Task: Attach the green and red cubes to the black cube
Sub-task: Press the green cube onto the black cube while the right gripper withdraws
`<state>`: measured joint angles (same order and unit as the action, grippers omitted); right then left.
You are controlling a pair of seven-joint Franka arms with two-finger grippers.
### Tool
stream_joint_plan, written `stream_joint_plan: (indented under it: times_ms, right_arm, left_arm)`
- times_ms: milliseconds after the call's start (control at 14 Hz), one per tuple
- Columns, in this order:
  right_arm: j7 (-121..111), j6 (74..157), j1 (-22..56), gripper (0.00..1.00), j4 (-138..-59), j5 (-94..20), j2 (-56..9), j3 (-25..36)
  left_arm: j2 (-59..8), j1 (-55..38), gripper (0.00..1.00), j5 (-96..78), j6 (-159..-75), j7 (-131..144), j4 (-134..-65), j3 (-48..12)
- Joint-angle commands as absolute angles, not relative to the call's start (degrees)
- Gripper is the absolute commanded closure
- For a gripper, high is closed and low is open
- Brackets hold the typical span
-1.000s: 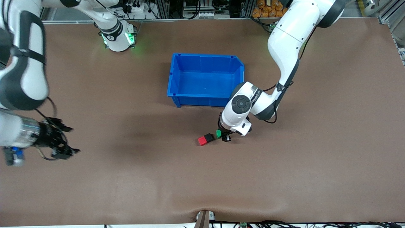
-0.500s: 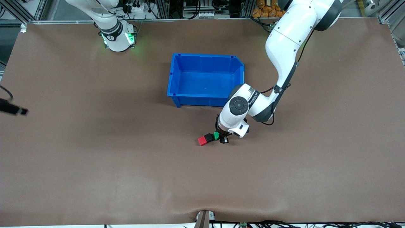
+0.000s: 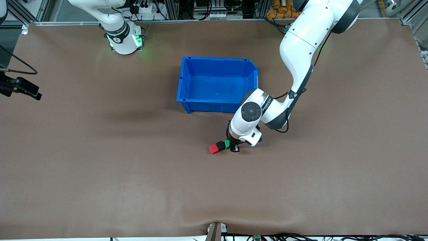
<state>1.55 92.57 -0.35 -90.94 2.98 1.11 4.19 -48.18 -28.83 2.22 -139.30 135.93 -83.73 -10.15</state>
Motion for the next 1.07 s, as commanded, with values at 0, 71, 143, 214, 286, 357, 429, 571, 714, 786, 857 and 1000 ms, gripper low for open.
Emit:
stream_joint_plan:
  times_ms: [0,71,143,214,286,357,429,571,714,786,857,1000]
  right_arm:
    - [0.79,88.34,-0.70,0.00,-82.65,4.66,0.97,3.51]
    - [0.36,86.33,-0.96,0.00,-82.27,3.35,1.05,3.95]
    - [0.35,82.48,-1.05,0.00,-81.92,-0.31,1.14,4.13]
    - [0.18,80.96,-0.97,0.00,-81.83,-0.79,1.23,4.13]
    - [0.18,80.60,-1.05,0.00,-81.91,-0.36,1.32,4.57]
    - [0.18,80.51,-1.05,0.00,-82.00,-1.31,1.32,6.05]
    - [0.18,80.51,-0.71,0.00,-82.00,-1.41,1.23,7.28]
    - [0.09,80.07,-0.44,0.00,-82.09,-1.41,1.23,7.38]
    - [0.17,79.72,-0.18,0.00,-82.09,-1.41,1.23,7.38]
    - [0.18,79.80,-0.09,0.00,-82.09,-1.41,1.23,7.38]
    - [0.18,79.72,0.43,0.00,-82.09,-1.41,1.23,7.30]
    - [0.18,79.80,1.14,0.00,-82.09,-1.41,1.23,7.30]
  left_arm:
    - [-49.30,-29.88,1.00,1.76,-139.04,134.12,-82.09,-9.49]
    - [-49.48,-29.88,1.00,1.76,-139.04,134.12,-82.09,-9.49]
    - [-49.66,-29.88,1.00,1.76,-139.04,134.21,-82.09,-9.49]
    - [-49.75,-29.88,1.00,1.76,-139.04,134.47,-82.09,-9.49]
    - [-49.92,-29.88,1.00,1.67,-139.13,134.39,-82.09,-9.49]
    - [-50.18,-29.97,1.00,1.76,-139.13,134.21,-82.09,-9.49]
    - [-50.36,-29.97,1.00,1.76,-139.13,133.95,-81.74,-9.49]
    - [-50.45,-30.06,0.96,1.76,-139.13,133.33,-81.21,-9.49]
    - [-50.54,-30.06,0.78,1.67,-139.22,133.33,-80.69,-9.49]
    - [-50.54,-30.15,0.49,1.76,-139.22,133.16,-80.68,-9.41]
    - [-50.54,-30.15,0.28,1.76,-139.22,133.15,-80.68,-9.40]
    - [-50.45,-30.15,0.00,1.76,-139.22,132.89,-80.60,-9.40]
